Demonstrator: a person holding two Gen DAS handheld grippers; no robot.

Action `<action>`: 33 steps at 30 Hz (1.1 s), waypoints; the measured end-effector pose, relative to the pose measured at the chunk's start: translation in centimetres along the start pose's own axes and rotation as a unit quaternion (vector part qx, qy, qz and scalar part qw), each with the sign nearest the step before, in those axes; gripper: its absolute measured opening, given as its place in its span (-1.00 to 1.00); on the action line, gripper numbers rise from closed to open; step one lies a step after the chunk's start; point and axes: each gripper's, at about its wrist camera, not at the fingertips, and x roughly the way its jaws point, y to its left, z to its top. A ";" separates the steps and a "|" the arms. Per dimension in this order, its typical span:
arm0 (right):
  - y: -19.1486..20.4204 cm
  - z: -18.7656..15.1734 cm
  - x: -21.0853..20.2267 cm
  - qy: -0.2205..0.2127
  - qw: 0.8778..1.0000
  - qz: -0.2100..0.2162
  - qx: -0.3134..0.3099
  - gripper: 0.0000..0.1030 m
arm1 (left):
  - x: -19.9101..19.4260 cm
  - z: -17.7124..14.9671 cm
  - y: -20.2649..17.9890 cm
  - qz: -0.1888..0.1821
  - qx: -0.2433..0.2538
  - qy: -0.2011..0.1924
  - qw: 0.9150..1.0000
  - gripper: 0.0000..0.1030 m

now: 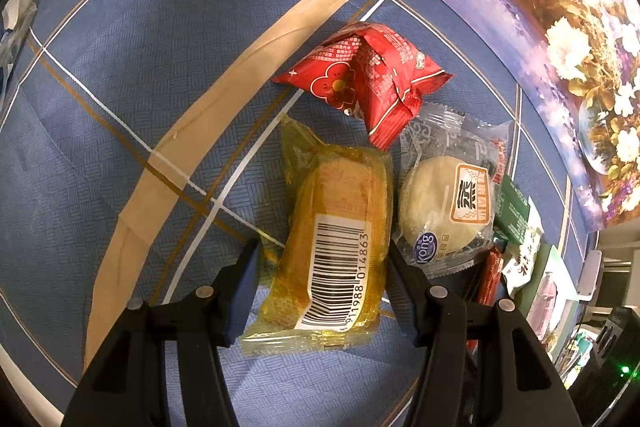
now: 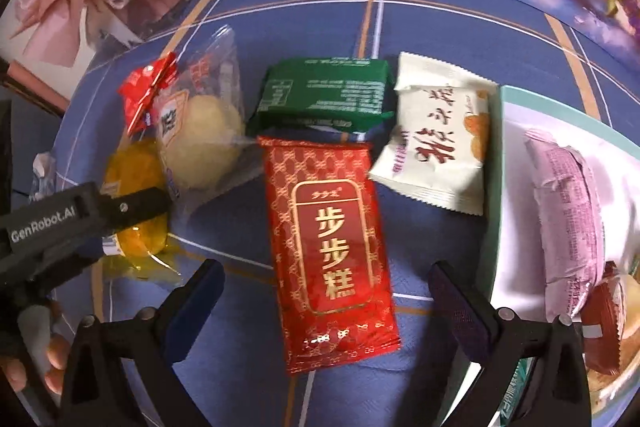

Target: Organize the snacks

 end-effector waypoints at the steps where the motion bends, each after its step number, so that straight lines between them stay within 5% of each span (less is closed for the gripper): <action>1: 0.4 -0.1 0.2 0.000 1.000 -0.014 -0.008 1.00 | 0.1 -0.1 -0.1 0.001 0.001 0.000 1.000 0.17; 14: 3.6 -1.2 2.3 -0.001 0.996 -0.078 -0.045 0.99 | -0.2 -0.8 -0.5 0.010 0.009 0.001 1.000 0.17; 33: 4.1 -3.9 2.7 -0.012 0.996 -0.082 -0.039 1.00 | 0.2 -0.8 -1.1 0.016 0.009 0.002 1.000 0.17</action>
